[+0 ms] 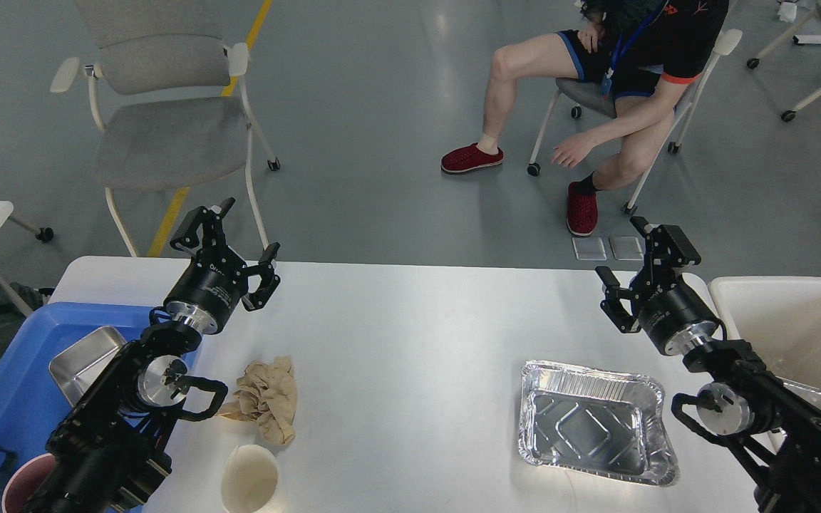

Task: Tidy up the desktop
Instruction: 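Reach the right gripper to the foil tray's near edge and grasp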

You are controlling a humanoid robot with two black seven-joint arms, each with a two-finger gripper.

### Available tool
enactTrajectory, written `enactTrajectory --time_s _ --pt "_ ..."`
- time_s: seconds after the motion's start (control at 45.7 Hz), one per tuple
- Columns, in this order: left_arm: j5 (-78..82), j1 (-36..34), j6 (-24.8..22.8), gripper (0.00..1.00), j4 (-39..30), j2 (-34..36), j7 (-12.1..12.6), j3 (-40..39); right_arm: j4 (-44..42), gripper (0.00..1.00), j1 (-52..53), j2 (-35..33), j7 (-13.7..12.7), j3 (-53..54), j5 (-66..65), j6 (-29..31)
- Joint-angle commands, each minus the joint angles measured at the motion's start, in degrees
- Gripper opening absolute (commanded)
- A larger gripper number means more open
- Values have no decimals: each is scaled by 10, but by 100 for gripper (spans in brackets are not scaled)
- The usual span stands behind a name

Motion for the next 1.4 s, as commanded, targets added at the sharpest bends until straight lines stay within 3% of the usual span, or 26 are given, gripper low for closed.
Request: enactTrajectory --time_s 0.0,0.066,0.088,0.153,0.241,0.328,0.438,0.591,0.898,1.095,1.204,1.292,1.379 --pt "0 8 36 96 0 -4 -2 8 4 100 3 -14 -39 -28 0 1" --pt "0 14 40 96 -1 -2 -2 10 6 100 8 -29 -77 -51 0 3" --pt "-1 14 40 96 -1 -1 -2 10 13 100 10 -43 -107 -64 1 5" --pt "-1 14 42 97 -1 0 0 10 40 100 13 -82 -152 -79 3 10" --pt "-1 15 48 97 -1 -2 0 10 101 100 15 -171 -206 -106 4 29" --pt "1 17 52 97 -1 -6 -2 14 160 100 17 -275 -243 -138 5 69" --pt "0 20 53 96 -1 -6 -4 28 231 100 16 -398 -262 -172 5 109" --pt "1 24 47 96 -7 -10 -29 31 316 100 0 -536 -263 -195 4 153" --pt "-1 26 50 97 -17 -11 -34 46 384 100 -15 -742 -258 -193 5 228" --pt "-1 38 66 97 -17 -23 -34 46 378 100 -12 -734 -258 -192 -35 199" --pt "-1 40 68 97 -18 -23 -34 45 360 100 -16 -628 -258 -194 -154 155" --pt "0 45 68 97 -19 -21 -34 44 310 100 -20 -539 -258 -194 -270 152" --pt "0 46 68 97 -18 -20 -34 45 263 100 -25 -474 -257 -195 -297 152"
